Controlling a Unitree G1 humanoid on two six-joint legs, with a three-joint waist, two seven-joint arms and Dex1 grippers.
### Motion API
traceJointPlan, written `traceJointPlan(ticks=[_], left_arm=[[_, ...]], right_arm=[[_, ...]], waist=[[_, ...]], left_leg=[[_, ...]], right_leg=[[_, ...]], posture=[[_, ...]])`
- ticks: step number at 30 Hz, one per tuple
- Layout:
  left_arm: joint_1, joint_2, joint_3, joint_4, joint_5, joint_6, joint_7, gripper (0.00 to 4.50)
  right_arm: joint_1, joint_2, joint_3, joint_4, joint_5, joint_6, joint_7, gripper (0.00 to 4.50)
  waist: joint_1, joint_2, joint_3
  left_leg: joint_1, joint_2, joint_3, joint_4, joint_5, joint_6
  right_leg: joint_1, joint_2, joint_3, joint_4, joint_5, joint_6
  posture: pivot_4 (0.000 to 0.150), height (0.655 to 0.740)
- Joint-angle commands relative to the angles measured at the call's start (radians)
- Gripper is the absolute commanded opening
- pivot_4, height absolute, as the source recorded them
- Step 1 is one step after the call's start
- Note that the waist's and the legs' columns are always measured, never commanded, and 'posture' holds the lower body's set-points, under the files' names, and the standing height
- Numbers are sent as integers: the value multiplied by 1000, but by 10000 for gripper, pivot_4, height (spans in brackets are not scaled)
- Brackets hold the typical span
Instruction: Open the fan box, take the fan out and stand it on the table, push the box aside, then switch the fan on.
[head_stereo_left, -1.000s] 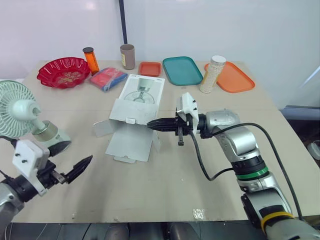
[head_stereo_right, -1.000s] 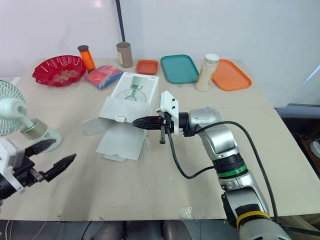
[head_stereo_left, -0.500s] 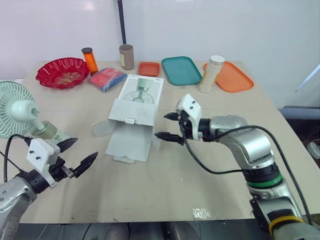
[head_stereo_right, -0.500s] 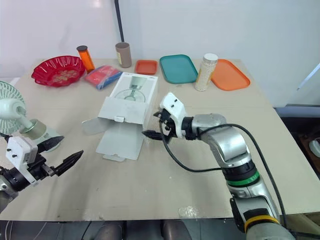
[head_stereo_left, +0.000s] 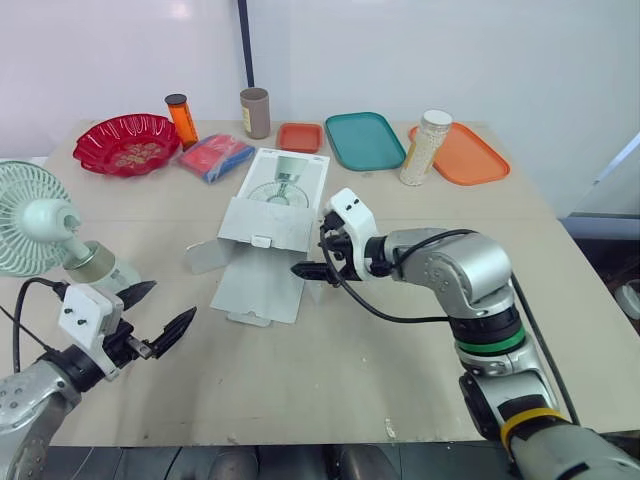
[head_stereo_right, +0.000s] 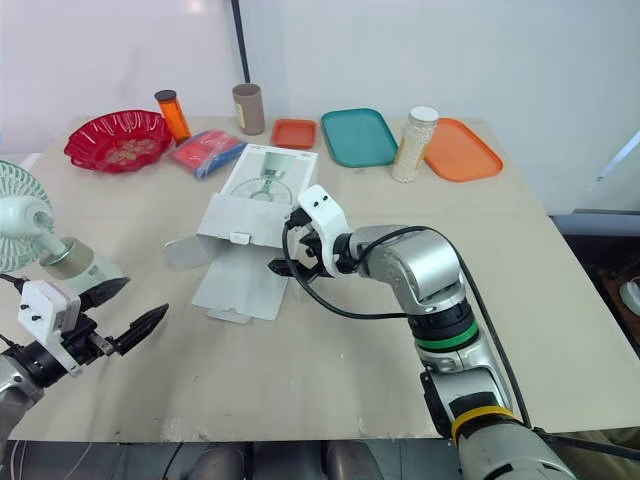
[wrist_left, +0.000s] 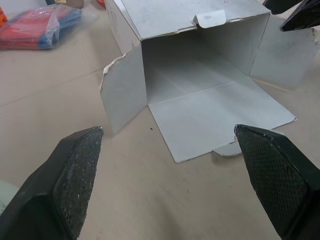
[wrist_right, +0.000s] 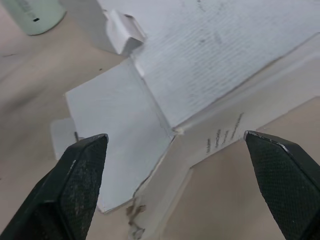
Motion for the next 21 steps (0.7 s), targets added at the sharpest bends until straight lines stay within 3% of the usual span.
traceJointPlan(ticks=[1,4,8,11,12,13,14,15,16,17,21], left_arm=[[28,-7,10,-49,17,-32,15,45000],[38,-7,8,-55,22,-37,20,45000],[41,-6,2,-55,28,-46,29,45000],[41,-5,-3,-52,33,-51,29,45000],[39,-6,-5,-49,35,-52,31,45000],[39,-8,-7,-48,37,-52,33,45000],[39,-10,-11,-47,40,-54,34,45000],[39,-11,-16,-47,43,-56,35,45000],[40,-12,-20,-48,45,-58,36,45000],[39,-13,-24,-47,47,-60,39,45000],[38,-15,-42,-39,57,-69,43,45000]], right_arm=[[-26,53,9,29,-38,-23,-79,44485],[-25,70,13,67,-66,-36,-115,44485],[-46,111,-26,132,-115,-81,-196,35030],[-55,131,-45,154,-139,-94,-233,21759],[-54,136,-47,158,-144,-96,-242,20165],[-52,140,-50,160,-147,-95,-247,14118],[-49,141,-46,161,-150,-97,-247,11110],[-45,141,-40,161,-154,-100,-248,9939],[-43,141,-36,161,-157,-101,-248,3590],[-41,143,-34,161,-160,-103,-249,638],[-35,152,-42,161,-168,-95,-260,165]], waist=[[0,0,0],[1,0,0],[1,0,0],[1,0,0],[1,0,0],[1,0,0],[1,0,0],[1,0,0],[1,0,0],[1,0,0],[0,0,0]], left_leg=[[0,0,0,0,0,0],[-1,0,0,0,0,0],[-1,0,0,0,0,0],[-1,0,0,0,0,0],[-1,0,0,0,0,0],[-2,0,0,0,0,0],[-2,0,0,0,0,0],[-2,0,0,0,0,0],[-2,0,0,0,0,0],[-2,0,0,0,0,0],[-2,0,0,-1,0,0]], right_leg=[[0,0,0,0,0,0],[-1,0,0,0,0,0],[-1,0,0,0,0,0],[-1,0,0,0,0,0],[-1,0,0,0,0,0],[-2,0,0,0,0,0],[-2,0,0,0,0,0],[-2,0,0,0,0,0],[-2,0,0,0,0,0],[-2,0,0,0,0,0],[-3,0,0,0,0,0]], posture=[[1500,7400],[1500,7400],[1500,7400],[1500,7400],[1500,7400],[1500,7400],[1500,7400],[1500,7400],[1500,7400],[1500,7400],[1500,7400]])
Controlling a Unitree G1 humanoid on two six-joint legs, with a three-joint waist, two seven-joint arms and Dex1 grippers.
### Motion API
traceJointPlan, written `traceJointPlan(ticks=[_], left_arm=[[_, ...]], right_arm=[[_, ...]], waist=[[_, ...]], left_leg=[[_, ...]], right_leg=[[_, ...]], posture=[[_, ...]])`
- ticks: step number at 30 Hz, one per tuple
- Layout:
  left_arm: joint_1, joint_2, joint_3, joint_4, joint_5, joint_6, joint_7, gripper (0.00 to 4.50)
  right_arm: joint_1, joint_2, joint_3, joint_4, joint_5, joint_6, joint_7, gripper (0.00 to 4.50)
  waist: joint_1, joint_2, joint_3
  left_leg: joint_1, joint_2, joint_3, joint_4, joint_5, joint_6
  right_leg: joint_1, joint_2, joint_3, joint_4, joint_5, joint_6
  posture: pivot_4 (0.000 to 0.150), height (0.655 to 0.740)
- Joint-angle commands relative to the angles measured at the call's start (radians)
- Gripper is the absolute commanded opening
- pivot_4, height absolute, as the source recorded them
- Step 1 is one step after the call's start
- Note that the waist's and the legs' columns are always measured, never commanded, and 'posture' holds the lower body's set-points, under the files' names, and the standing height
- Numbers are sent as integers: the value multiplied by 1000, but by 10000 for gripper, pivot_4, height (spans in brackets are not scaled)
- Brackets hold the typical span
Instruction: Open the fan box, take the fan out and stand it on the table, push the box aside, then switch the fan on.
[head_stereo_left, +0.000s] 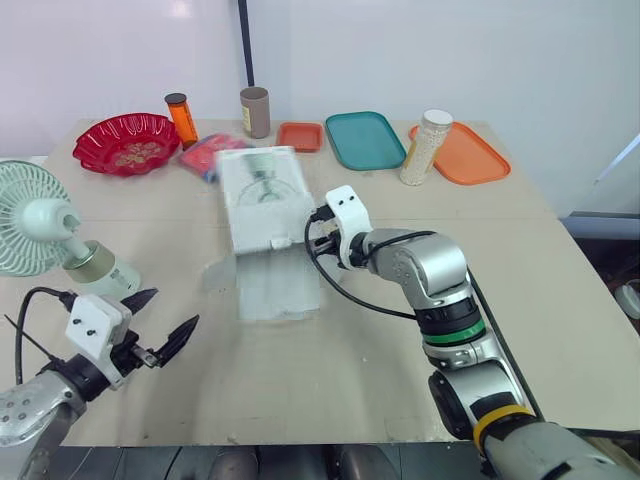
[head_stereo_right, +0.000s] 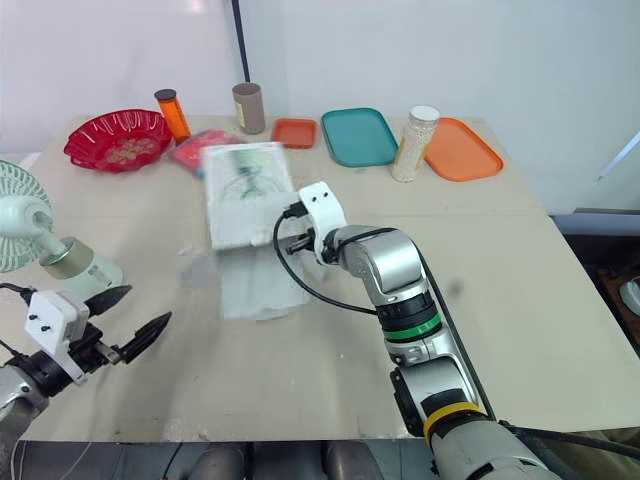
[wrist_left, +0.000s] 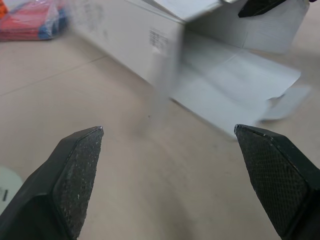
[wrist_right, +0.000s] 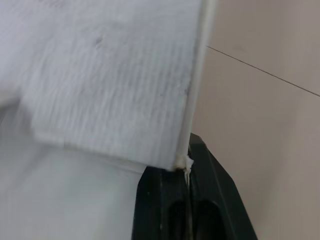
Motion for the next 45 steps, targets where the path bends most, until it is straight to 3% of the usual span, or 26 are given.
traceJointPlan(ticks=[1,9,16,27,34,42,45], left_arm=[[-1,-4,-4,-18,14,-26,6,45000],[-56,-11,-59,32,21,-29,-2,45000],[-158,-24,-144,106,32,-42,-25,45000],[-384,13,-220,364,61,-100,-159,45000],[-537,-5,-299,548,91,-155,-253,45000],[-575,-14,-324,596,96,-173,-283,45000],[-559,-9,-315,580,95,-168,-283,45000]], right_arm=[[-3,7,-21,-17,-9,-8,-23,165],[49,-66,-67,-57,-34,43,-48,165],[203,-160,-171,-253,-47,158,-93,165],[369,-166,-392,-537,-102,288,-217,165],[472,-151,-537,-702,-236,368,-340,165],[393,-191,-657,-617,-313,271,-388,165],[340,-220,-658,-543,-305,216,-371,7476]], waist=[[0,0,0],[3,0,0],[8,-1,-1],[6,-1,-2],[11,0,-2],[-2,1,-1],[-2,2,-1]], left_leg=[[0,0,0,0,0,0],[0,-1,0,0,0,0],[-1,-3,-1,0,0,0],[0,-3,-1,0,0,0],[-1,-5,-2,0,0,0],[0,-5,-1,0,1,0],[0,-5,-1,0,1,1]], right_leg=[[0,0,0,0,0,0],[0,-1,0,0,0,0],[1,-2,-1,0,-1,1],[2,-3,-1,-1,-1,2],[2,-4,0,-1,-2,3],[2,-3,1,0,-2,3],[2,-3,1,0,-1,3]], posture=[[1500,7400],[1500,7400],[1500,7400],[1500,7400],[1500,7400],[1500,7400],[1500,7400]])
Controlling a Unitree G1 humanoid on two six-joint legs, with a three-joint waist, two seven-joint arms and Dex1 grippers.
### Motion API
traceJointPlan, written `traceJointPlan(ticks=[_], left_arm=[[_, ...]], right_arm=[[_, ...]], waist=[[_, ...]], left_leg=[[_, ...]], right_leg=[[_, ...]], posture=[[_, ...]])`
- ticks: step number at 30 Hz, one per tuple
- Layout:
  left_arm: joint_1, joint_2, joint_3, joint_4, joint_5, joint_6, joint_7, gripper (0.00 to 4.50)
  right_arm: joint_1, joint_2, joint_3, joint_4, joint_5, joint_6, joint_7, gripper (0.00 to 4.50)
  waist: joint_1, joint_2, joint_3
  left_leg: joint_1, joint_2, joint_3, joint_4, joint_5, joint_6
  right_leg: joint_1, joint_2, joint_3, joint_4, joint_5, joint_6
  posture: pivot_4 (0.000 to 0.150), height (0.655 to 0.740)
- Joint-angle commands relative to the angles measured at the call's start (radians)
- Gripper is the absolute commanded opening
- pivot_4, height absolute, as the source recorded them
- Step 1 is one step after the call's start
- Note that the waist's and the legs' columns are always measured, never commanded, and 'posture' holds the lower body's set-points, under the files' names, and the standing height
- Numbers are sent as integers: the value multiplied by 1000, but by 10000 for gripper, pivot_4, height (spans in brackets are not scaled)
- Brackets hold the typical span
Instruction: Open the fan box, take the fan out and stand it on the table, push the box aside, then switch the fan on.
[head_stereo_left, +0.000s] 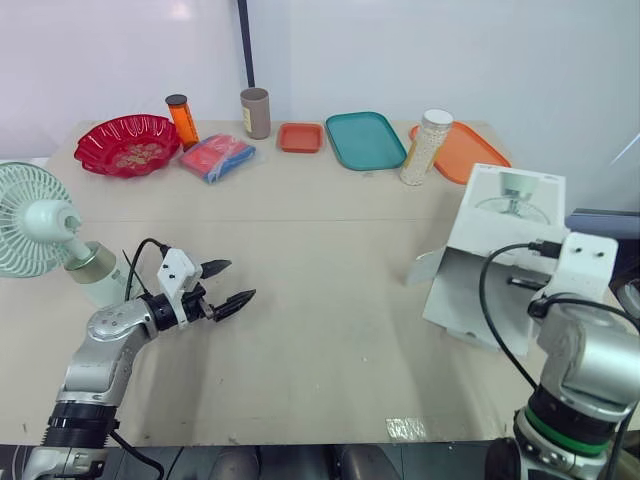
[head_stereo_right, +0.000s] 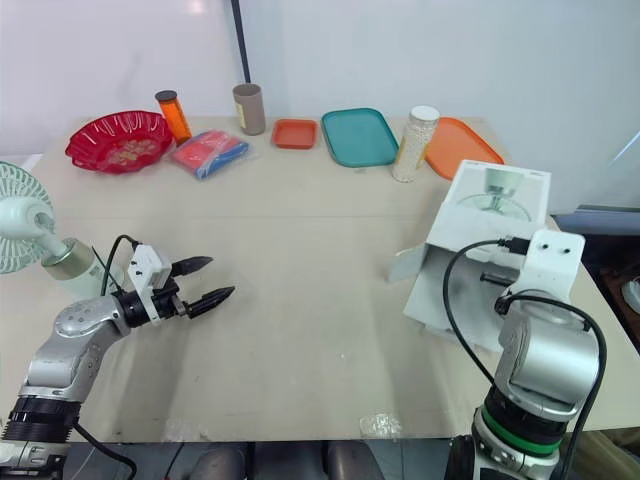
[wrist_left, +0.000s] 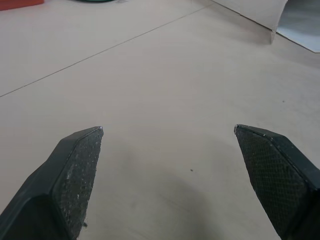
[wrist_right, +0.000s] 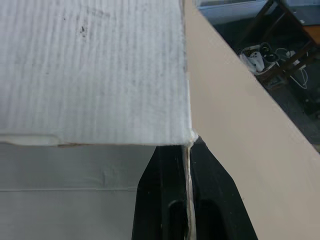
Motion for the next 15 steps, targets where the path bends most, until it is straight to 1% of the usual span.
traceJointPlan(ticks=[1,4,6,7,8,9,12,13,15], left_arm=[[13,13,19,-35,-5,-11,-1,45000],[29,19,29,-52,-9,-4,1,45000],[46,24,34,-68,-9,0,3,45000],[54,25,36,-77,-10,3,4,45000],[61,24,37,-87,-11,9,8,45000],[66,24,37,-93,-11,13,11,45000],[78,29,36,-106,-12,21,12,45000],[79,31,37,-108,-12,23,12,45000],[79,34,40,-111,-14,29,13,45000]], right_arm=[[-54,-38,-8,40,3,-72,13,11212],[-50,-27,0,45,8,-62,24,25703],[-12,-30,20,39,18,-34,48,33300],[17,-66,46,53,36,-18,83,36527],[40,-107,52,70,57,-12,126,42480],[59,-156,61,83,87,-13,180,44543],[66,-305,71,63,199,6,346,44543],[49,-337,69,40,241,24,396,44543],[19,-362,62,6,300,63,458,44543]], waist=[[1,0,0],[4,0,0],[4,0,0],[5,0,0],[5,0,0],[5,0,0],[5,3,1],[5,3,1],[2,3,1]], left_leg=[[0,0,0,0,0,0],[-1,0,0,-1,0,0],[-1,0,0,-1,0,0],[-1,0,0,-1,0,0],[-1,0,0,-1,0,0],[-1,0,0,-1,0,0],[0,-4,0,-1,1,1],[0,-4,0,-1,1,1],[0,-4,0,-1,1,2]], right_leg=[[0,0,0,0,0,0],[0,0,0,0,0,0],[0,0,0,-1,0,0],[0,-1,0,-1,0,0],[0,-1,0,0,0,0],[0,-1,0,0,0,0],[0,-4,0,0,-1,1],[0,-4,0,0,-1,2],[0,-3,0,0,-1,2]], posture=[[1500,7400],[1500,7400],[1500,7400],[1500,7400],[1500,7400],[1500,7400],[1500,7400],[1500,7400],[1500,7400]])
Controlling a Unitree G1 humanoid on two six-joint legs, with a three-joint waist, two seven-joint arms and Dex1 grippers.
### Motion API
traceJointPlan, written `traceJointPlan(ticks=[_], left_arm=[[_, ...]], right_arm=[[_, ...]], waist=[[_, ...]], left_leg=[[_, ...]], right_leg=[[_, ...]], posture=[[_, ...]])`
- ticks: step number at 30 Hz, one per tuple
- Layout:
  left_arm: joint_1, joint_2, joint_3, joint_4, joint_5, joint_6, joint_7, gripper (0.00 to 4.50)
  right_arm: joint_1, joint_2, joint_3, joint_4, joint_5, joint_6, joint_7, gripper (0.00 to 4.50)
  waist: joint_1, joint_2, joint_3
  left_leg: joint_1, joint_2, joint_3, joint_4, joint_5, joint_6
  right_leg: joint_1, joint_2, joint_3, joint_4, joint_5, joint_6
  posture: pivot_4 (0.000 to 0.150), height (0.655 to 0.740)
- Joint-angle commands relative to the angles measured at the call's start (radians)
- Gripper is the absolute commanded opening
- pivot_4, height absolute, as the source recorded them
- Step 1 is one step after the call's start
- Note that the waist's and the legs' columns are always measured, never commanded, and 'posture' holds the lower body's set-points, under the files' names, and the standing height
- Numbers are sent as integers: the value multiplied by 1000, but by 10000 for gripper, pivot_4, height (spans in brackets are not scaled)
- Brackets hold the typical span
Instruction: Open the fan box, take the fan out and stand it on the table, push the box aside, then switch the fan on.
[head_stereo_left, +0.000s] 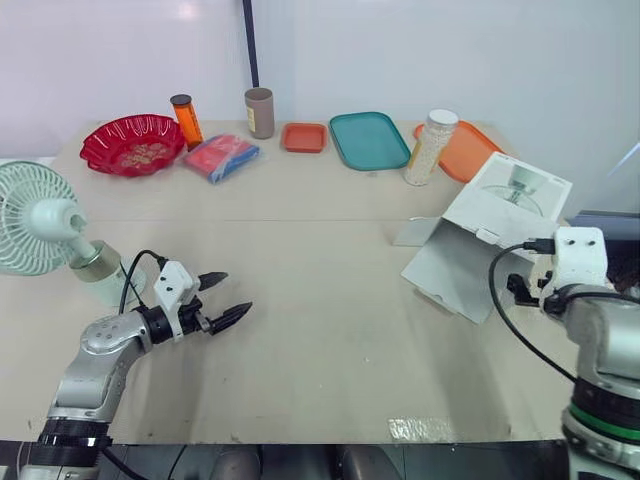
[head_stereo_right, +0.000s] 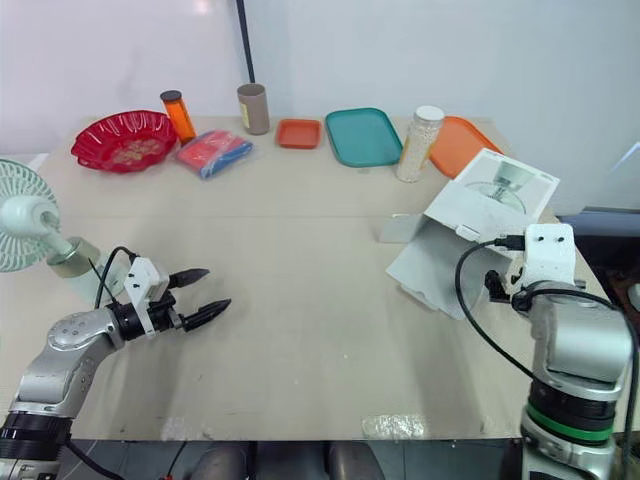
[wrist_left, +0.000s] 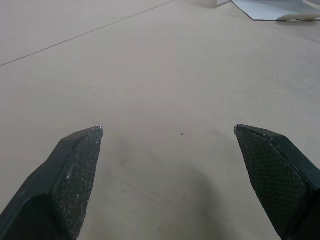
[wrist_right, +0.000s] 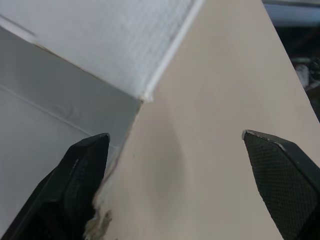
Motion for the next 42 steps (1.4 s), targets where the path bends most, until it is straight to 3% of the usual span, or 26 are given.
traceJointPlan(ticks=[1,5,8,14,21,29,32,42], left_arm=[[-2,22,28,-47,-16,9,4,45000],[-3,38,45,-81,-28,27,14,45000],[1,26,78,-126,-37,35,63,45000],[55,15,94,-218,-21,38,131,45000],[211,-14,140,-429,-69,98,238,45000],[496,-69,341,-717,-130,160,390,45000],[574,-129,402,-739,-95,138,460,45000],[661,-271,502,-706,-44,39,583,45000]], right_arm=[[-88,-80,-9,-118,144,70,154,44543],[-209,-127,40,-144,242,55,249,44543],[-266,-87,71,-168,339,-116,357,44543],[-187,-26,226,-133,383,-467,502,44543],[-194,48,386,74,373,-793,651,44543],[-313,132,478,266,403,-934,800,44543],[-364,187,509,379,383,-1012,844,44543],[-406,315,516,459,464,-1038,940,44543]], waist=[[-3,0,0],[-7,1,0],[-3,0,0],[1,-2,0],[-6,-2,0],[3,-3,0],[1,-3,0],[2,-4,0]], left_leg=[[0,0,0,0,0,0],[0,1,0,0,0,1],[0,1,0,0,0,1],[-1,0,0,0,-1,1],[0,0,0,2,-1,1],[1,1,-1,2,-1,1],[2,1,-1,3,-1,1],[2,1,-1,3,-1,0]], right_leg=[[0,0,0,0,0,0],[0,1,0,0,0,0],[0,1,0,0,0,0],[1,-1,-1,-2,0,1],[2,-1,0,-1,0,1],[3,0,-1,-1,0,1],[4,-1,-1,-1,0,1],[4,0,-1,-1,0,1]], posture=[[1500,7400],[1500,7400],[1500,7400],[1500,7400],[1500,7400],[1500,7400],[1500,7400],[1500,7400]])
